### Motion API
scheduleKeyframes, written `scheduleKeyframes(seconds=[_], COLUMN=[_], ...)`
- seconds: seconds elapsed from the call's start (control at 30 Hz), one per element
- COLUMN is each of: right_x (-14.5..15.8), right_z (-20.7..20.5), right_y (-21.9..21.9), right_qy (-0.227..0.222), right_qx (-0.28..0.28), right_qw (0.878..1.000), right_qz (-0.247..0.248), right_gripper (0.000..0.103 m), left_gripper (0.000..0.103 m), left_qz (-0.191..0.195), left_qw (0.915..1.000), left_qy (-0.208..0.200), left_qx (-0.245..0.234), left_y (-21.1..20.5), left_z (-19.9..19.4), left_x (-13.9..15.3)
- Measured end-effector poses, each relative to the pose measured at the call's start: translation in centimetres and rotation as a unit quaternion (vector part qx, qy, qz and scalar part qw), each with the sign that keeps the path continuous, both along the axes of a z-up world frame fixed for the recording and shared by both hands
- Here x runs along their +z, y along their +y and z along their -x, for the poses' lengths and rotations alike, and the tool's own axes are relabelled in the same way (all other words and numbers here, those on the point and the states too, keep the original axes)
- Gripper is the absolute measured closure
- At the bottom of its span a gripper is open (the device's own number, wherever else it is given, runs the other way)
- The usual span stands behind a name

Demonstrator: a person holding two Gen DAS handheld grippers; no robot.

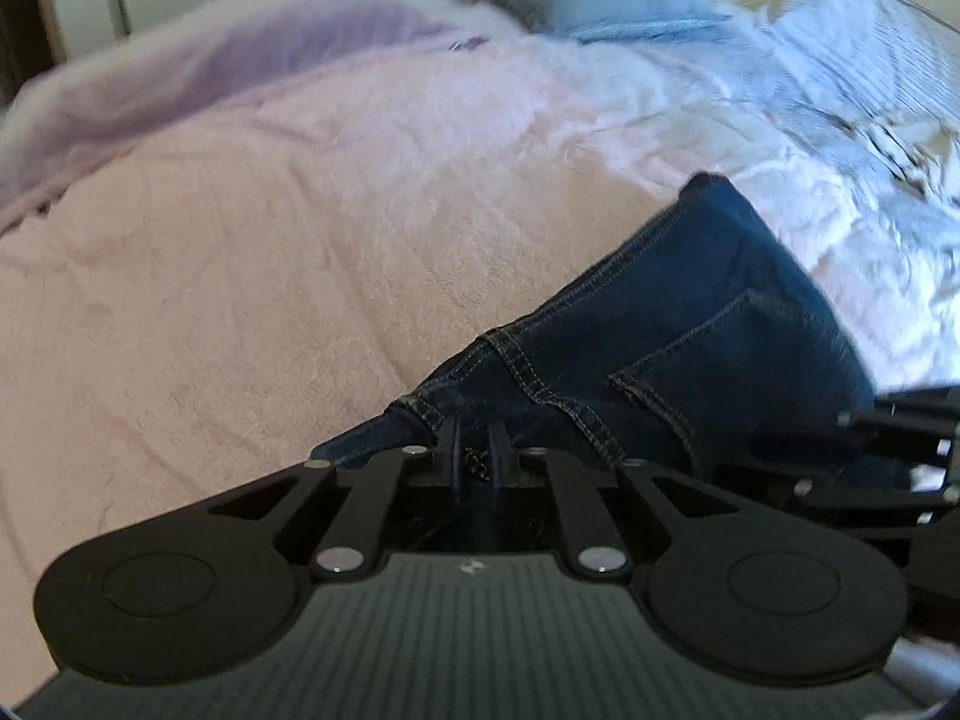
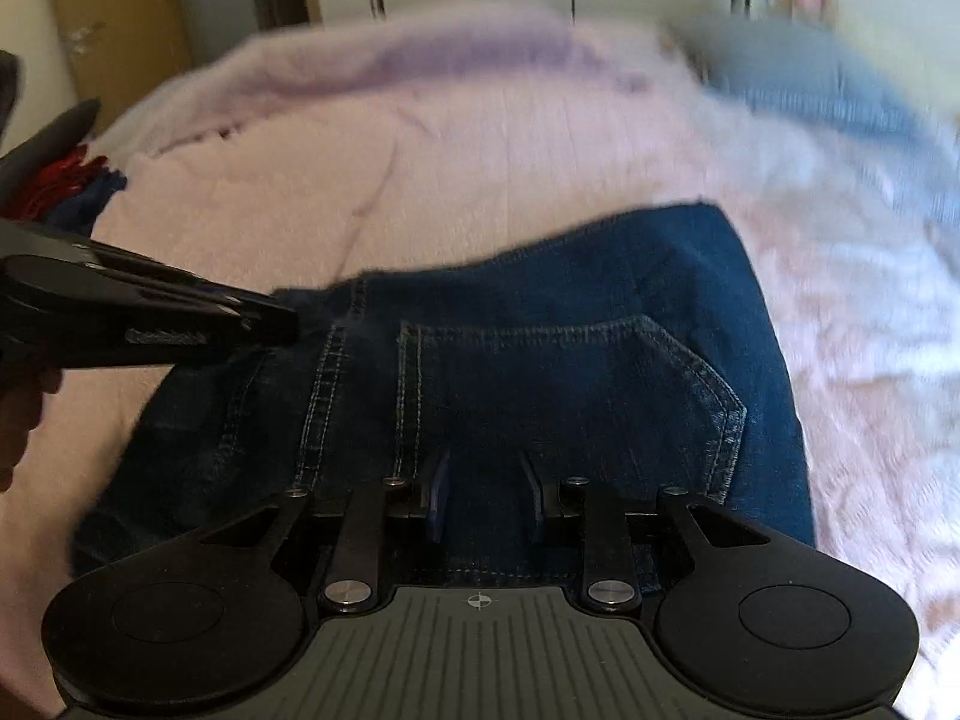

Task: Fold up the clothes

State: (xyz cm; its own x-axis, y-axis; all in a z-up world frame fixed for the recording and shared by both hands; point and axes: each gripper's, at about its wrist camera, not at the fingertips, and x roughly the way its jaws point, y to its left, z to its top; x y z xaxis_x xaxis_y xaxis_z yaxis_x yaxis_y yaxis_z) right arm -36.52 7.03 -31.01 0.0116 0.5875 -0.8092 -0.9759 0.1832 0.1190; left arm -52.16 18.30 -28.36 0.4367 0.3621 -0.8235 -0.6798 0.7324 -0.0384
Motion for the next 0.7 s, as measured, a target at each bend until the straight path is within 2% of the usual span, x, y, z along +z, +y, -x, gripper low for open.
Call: scheduleKeyframes(seconds=[0.07,0.17,0.23,0.3,0.37,0.43,0.5,0.57,0.63,0.7], right_x=[1.8,2.7,0.6,0.6,1.3,2.4,2.8,2.6,1.9,0.7], right_z=[-1.3,-2.7,-3.2,-3.8,-4.4,-5.1,-6.0,-6.8,-7.7,-8.4], right_y=[-0.1,-0.7,-0.7,-1.3,-2.2,-4.1,-6.5,-9.2,-12.2,-14.9], right_qy=[0.030,0.070,0.101,0.123,0.141,0.163,0.187,0.217,0.267,0.325], right_qx=[-0.036,-0.073,-0.083,-0.118,-0.167,-0.247,-0.333,-0.427,-0.514,-0.581], right_qw=[0.999,0.994,0.987,0.982,0.973,0.954,0.923,0.878,0.815,0.743], right_qz=[0.019,0.043,0.090,0.087,0.080,0.058,0.034,0.012,-0.028,-0.071], right_gripper=[0.075,0.074,0.075,0.074,0.074,0.074,0.074,0.074,0.074,0.074], left_gripper=[0.093,0.092,0.092,0.094,0.093,0.093,0.093,0.093,0.093,0.093], left_qz=[0.007,0.022,0.042,0.077,0.089,0.098,0.103,0.101,0.101,0.116], left_qw=[0.9999,0.9973,0.9919,0.9860,0.9864,0.9843,0.9803,0.9754,0.9704,0.9647], left_qy=[0.004,0.065,0.116,0.146,0.127,0.110,0.096,0.080,0.065,0.057], left_qx=[-0.008,-0.024,-0.029,-0.025,-0.054,-0.098,-0.139,-0.179,-0.210,-0.230], left_y=[-0.3,-0.2,0.2,1.0,1.4,2.0,2.9,4.1,5.5,7.0], left_z=[-0.4,-1.7,-2.7,-3.4,-3.8,-4.7,-5.6,-6.9,-8.3,-10.2], left_x=[2.6,3.7,2.1,0.8,1.1,1.8,2.7,3.7,4.5,4.5])
